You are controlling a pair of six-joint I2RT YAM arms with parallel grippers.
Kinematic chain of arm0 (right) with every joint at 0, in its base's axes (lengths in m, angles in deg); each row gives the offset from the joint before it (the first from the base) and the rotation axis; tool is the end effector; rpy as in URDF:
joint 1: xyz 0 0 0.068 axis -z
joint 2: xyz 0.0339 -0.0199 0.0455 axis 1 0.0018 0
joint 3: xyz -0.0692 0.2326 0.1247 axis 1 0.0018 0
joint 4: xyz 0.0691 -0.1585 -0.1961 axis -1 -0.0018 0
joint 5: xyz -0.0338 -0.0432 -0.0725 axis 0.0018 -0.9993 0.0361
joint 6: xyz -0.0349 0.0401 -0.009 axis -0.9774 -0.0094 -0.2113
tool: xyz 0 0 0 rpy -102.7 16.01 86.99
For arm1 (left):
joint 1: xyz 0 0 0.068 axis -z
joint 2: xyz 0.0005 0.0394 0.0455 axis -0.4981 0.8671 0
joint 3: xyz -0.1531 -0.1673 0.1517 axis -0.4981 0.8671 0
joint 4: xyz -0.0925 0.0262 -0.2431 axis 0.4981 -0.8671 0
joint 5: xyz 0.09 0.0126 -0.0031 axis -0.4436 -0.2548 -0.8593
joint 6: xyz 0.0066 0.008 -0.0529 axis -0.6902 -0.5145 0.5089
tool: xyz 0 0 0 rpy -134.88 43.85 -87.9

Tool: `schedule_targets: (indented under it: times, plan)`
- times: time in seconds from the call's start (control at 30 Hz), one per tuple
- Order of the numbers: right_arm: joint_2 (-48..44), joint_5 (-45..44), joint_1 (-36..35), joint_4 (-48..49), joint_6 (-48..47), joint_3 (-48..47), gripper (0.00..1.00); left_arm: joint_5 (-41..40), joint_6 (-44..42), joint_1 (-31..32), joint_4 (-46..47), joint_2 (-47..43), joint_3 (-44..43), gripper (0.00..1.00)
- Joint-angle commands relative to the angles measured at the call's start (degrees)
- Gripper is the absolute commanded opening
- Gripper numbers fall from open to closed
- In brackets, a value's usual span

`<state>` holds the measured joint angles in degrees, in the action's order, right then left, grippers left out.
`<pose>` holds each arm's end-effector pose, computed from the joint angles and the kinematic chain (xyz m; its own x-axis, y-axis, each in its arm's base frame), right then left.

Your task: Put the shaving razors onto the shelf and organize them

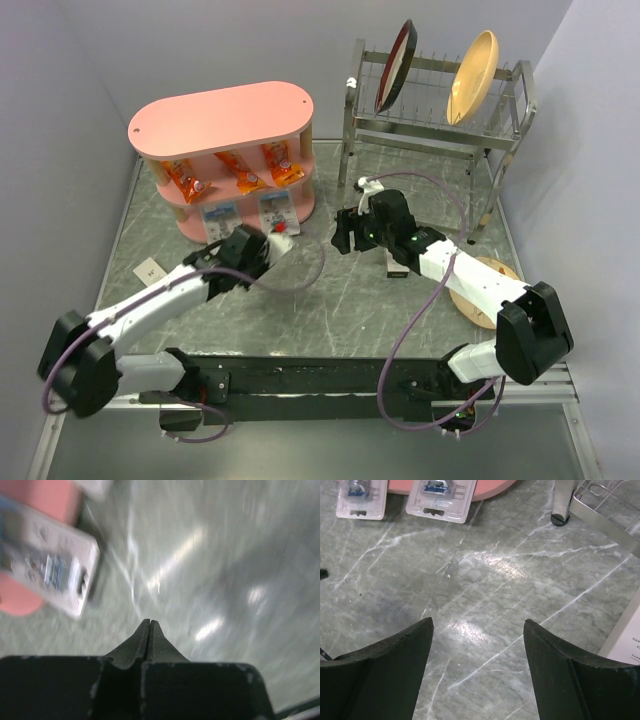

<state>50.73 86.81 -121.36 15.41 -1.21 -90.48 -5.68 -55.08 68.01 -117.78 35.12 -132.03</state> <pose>0.2601 0.1657 0.2642 -0.5917 -0.1004 -0.7999 -0.5073 0.8175 0.2727 0.1991 -0.1473 0.2391 -0.4624 0.6892 -0.5578 0.6511 0.6910 0.3141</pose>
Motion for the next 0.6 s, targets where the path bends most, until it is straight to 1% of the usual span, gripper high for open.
schedule_targets:
  times: [0.0,0.07,0.1,0.17,0.27,0.3,0.4,0.57]
  plan:
    - [-1.9,-1.0,0.4,1.3,-1.3,0.5,0.80,0.4,-17.5,-0.7,-1.2,-8.2,5.5,0.01]
    - [-1.3,-0.7,0.4,1.2,-1.3,0.3,0.80,2.6,-18.3,-2.1,-1.0,-8.0,6.8,0.01]
    - [-1.2,-0.7,0.4,1.0,-1.2,-0.1,0.80,3.1,-19.2,-3.9,-0.1,-8.0,7.4,0.01]
    - [-0.5,-0.4,0.4,1.0,-0.9,-0.6,0.80,3.7,-20.6,-5.7,4.0,-8.3,9.4,0.01]
    - [0.4,-0.2,0.4,0.9,-0.8,-1.5,0.80,6.8,-24.1,-8.6,6.0,-7.1,11.1,0.01]
    - [0.7,-0.1,0.5,0.7,-0.9,-1.9,0.80,8.5,-26.2,-9.7,6.9,-5.3,11.2,0.01]
    - [1.2,-0.1,0.4,0.8,-0.8,-2.2,0.80,9.9,-29.8,-11.8,10.3,-1.8,11.8,0.01]
    - [1.0,-0.3,0.5,0.9,-1.1,-1.8,0.80,9.3,-33.9,-15.4,17.3,4.3,11.2,0.01]
